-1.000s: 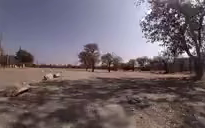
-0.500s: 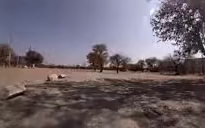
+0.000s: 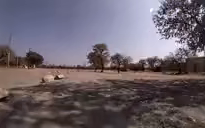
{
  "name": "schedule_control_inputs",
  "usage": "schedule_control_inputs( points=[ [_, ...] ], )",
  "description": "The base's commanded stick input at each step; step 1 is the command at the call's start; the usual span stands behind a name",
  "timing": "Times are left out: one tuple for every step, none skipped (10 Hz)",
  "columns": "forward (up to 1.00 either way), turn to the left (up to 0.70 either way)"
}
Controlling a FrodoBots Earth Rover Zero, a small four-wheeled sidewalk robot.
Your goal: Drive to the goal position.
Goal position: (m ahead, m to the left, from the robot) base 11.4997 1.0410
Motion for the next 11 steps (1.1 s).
schedule_control_inputs(
  points=[
    [1.00,0.03],
    [1.00,0.21],
    [1.00,0.40],
    [1.00,0.35],
    [1.00,0.18],
    [1.00,0.01],
    [1.00,0.00],
    [1.00,0.00],
    [1.00,0.00],
    [1.00,0.00],
    [1.00,0.00]
  ],
)
